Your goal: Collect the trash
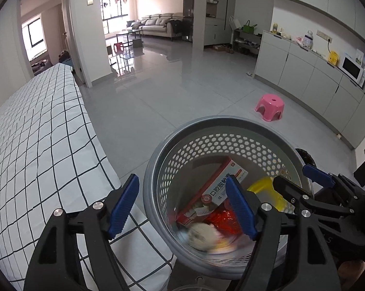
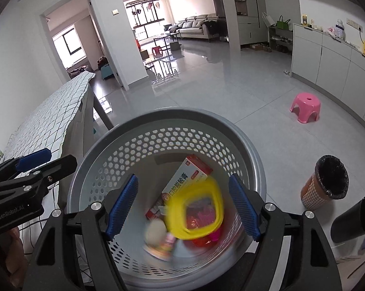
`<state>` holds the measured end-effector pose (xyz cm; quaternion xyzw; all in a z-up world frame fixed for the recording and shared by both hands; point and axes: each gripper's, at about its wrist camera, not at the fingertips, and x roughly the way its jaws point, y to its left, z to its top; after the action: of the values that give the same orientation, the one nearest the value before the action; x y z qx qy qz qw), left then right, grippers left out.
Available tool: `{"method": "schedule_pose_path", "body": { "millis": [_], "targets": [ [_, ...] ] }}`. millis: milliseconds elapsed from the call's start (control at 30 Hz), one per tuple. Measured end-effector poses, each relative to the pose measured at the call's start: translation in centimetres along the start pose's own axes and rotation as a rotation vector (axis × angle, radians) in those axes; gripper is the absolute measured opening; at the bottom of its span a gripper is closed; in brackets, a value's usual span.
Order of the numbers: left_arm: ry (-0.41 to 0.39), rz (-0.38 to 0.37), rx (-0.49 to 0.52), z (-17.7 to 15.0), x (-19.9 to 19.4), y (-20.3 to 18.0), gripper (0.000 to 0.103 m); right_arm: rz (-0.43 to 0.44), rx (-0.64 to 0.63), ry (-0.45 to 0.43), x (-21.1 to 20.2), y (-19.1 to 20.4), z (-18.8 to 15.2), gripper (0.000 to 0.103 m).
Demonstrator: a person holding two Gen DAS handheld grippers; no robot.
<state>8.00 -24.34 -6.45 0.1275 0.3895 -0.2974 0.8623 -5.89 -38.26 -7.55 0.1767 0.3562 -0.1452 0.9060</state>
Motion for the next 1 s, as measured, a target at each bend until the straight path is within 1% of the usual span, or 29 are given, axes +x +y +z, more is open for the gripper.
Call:
{"method": "schedule_pose_path", "body": {
  "millis": [433,633,700,1000],
  "targets": [
    [0.009,0.018,-0.016,0.0,0.1,0.5,0.074,-0.002,-0.009,0.003,0.0,0.7,-0.1,0.074],
    [0.005,0.031,-0.020,-0.1,0.0,0.8,0.078,-0.002,-0.011,0.002,-0.1,0.8,-0.2,0.074],
    [0.003,0.033,-0.024,-0.2,-0.2,1.0,0.080,-0.002,-0.012,0.002,-0.1,0.9,-0.2,0.074],
    [-0.005,0.055,-0.026,-0.4,-0.6,1.2,0.085,-0.003,-0.018,0.006,-0.3,1.2,-0.1,0.074]
  ]
}}
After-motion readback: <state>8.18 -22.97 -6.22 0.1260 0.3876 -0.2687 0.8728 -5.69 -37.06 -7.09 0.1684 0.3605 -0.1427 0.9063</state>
